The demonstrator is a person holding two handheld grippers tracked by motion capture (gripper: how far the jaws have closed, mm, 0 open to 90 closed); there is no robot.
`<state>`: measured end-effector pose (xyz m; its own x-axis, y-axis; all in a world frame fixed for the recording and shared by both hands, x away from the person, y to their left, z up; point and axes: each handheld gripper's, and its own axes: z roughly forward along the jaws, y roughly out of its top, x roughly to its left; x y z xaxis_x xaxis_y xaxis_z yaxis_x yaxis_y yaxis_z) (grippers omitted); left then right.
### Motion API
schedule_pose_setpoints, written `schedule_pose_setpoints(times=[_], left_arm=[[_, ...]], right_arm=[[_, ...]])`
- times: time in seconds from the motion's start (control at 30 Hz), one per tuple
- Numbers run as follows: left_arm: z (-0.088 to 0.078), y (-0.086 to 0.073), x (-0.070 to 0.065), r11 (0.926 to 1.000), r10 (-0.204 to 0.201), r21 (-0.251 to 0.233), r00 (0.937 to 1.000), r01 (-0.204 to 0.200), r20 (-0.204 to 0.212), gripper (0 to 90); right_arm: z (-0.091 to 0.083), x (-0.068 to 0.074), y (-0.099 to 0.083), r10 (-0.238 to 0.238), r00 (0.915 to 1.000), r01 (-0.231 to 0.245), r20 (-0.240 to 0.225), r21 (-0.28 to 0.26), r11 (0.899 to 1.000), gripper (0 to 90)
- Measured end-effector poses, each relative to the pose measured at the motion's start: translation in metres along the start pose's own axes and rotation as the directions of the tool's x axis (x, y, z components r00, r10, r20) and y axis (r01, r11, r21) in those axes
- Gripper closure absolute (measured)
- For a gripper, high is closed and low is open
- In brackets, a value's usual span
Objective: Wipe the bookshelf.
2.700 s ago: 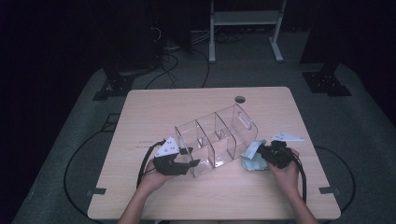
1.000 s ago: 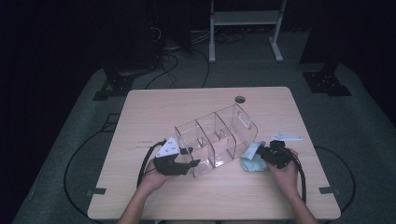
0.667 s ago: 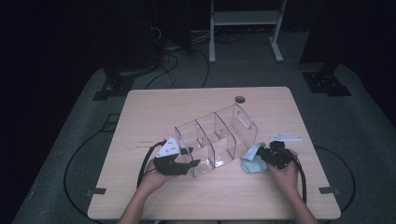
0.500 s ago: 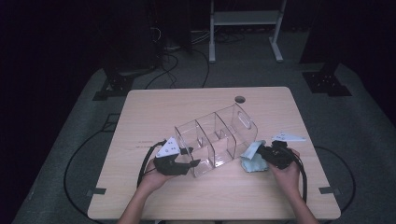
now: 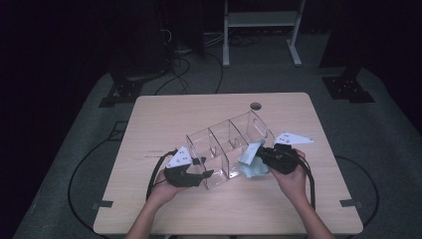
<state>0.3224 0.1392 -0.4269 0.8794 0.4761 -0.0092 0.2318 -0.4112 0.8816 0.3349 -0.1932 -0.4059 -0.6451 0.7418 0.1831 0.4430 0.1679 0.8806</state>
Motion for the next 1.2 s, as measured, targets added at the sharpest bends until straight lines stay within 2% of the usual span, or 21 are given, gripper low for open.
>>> schedule_pose_setpoints(times=[0.1,0.13,0.4,0.57,0.77,0.83,0.9,1.0,1.1,1.2], left_arm=[[0.0,0.0,0.0,1.0,0.0,0.001,1.0,0.0,-0.001,45.5],[0.0,0.0,0.0,1.0,0.0,0.001,1.0,0.0,-0.001,45.6],[0.0,0.0,0.0,1.0,-0.001,0.001,1.0,0.001,-0.003,45.6],[0.0,0.0,0.0,1.0,0.001,0.002,1.0,-0.001,-0.002,45.6],[0.0,0.0,0.0,1.0,0.002,0.002,1.0,-0.002,-0.002,45.5],[0.0,0.0,0.0,1.0,0.002,0.002,1.0,-0.002,-0.002,45.6],[0.0,0.0,0.0,1.0,0.003,0.002,1.0,-0.003,-0.002,45.6],[0.001,0.0,0.0,1.0,0.003,0.001,1.0,-0.003,-0.004,45.6],[0.001,0.0,-0.001,1.0,0.001,0.002,1.0,-0.001,-0.006,45.5],[0.001,0.0,-0.001,1.0,0.001,0.001,1.0,-0.001,-0.007,45.6]], right_arm=[[0.008,-0.001,-0.001,0.001,1.0,-0.001,0.009,0.016,1.0,83.2],[0.007,-0.003,-0.003,0.022,0.9998,-0.022,-0.002,0.01,1.0,83.3],[0.008,-0.003,-0.019,0.016,0.9999,-0.016,-0.003,0.035,0.999,82.8],[0.009,-0.002,-0.026,0.005,0.9999,-0.006,0.015,0.08,0.997,83.2],[0.004,0.003,-0.011,-0.011,0.9997,0.01,0.022,0.033,0.999,83.2],[0.005,0.004,-0.011,-0.019,0.9995,0.019,0.026,0.034,0.999,83.2],[0.006,0.003,-0.016,-0.016,0.9992,0.015,0.035,0.039,0.999,83.2],[0.011,-0.001,-0.029,0.007,0.9997,-0.008,0.025,0.06,0.998,83.3],[0.021,-0.003,-0.044,0.018,0.9992,-0.022,0.036,0.111,0.994,83.2],[0.03,-0.009,-0.054,0.045,0.9986,-0.049,0.026,0.147,0.988,83.3]])
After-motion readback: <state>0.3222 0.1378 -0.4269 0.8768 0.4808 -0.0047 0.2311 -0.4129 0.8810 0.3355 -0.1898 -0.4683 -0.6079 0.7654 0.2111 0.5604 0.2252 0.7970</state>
